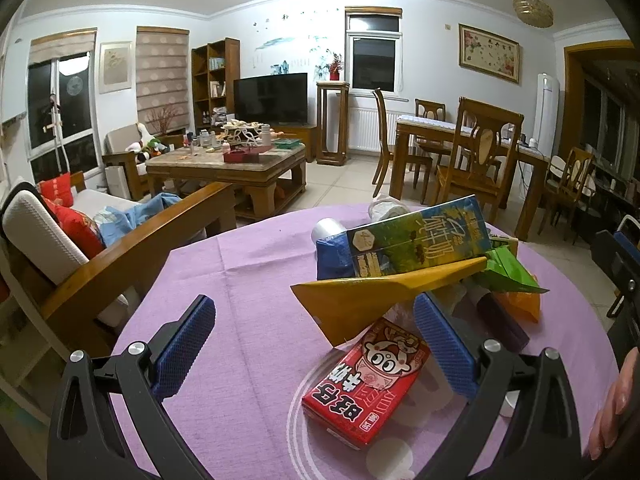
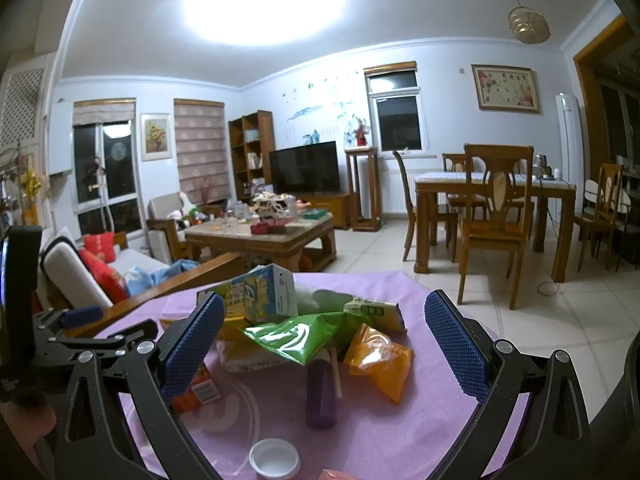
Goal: Collect trash
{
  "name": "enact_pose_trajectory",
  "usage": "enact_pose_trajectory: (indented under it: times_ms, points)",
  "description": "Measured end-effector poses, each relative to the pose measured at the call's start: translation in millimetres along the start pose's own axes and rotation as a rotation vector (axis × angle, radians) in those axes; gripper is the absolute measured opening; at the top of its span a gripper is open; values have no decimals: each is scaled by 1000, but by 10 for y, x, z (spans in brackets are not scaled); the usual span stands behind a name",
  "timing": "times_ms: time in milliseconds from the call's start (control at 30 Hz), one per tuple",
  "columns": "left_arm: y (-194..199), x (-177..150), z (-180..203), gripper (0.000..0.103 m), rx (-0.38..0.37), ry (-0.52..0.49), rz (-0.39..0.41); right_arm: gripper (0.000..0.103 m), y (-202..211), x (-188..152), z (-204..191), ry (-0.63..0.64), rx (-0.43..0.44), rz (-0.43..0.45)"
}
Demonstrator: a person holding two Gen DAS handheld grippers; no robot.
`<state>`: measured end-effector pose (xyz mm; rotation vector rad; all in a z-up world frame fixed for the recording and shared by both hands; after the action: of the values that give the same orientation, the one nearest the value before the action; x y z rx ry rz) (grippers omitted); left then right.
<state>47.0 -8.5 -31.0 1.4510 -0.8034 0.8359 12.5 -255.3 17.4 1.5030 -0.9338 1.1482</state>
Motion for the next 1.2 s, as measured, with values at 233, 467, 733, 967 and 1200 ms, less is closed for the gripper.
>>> enact_pose_trajectory:
  times_ms: [233, 467, 733, 967, 1200]
  points:
    - [-2, -2, 3, 99, 0, -2, 0, 99, 4, 9, 6, 0, 1, -1]
    - [0, 1, 3, 99, 0, 0, 0, 99, 4, -2, -8, -1, 2, -1]
    - [2, 4, 7, 99, 1, -2, 0, 99, 3, 5, 0, 0, 3, 1]
    - [3, 7, 10, 99, 2, -2, 0, 99, 6, 11, -1, 2, 7, 8]
    - [6, 12, 11, 99, 2, -2, 0, 99, 6, 17, 4, 1, 8, 7]
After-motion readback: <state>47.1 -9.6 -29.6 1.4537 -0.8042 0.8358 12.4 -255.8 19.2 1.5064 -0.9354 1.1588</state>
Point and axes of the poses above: each gripper's, at about its wrist camera, not at the fingertips, and y roughly against the way its jaws point, z to its right, x to its top, the point moved 6 cm from there along -y, roughly the way its jaws point, and after that the axes turned 3 degrees about x, right-handed, at the moved point
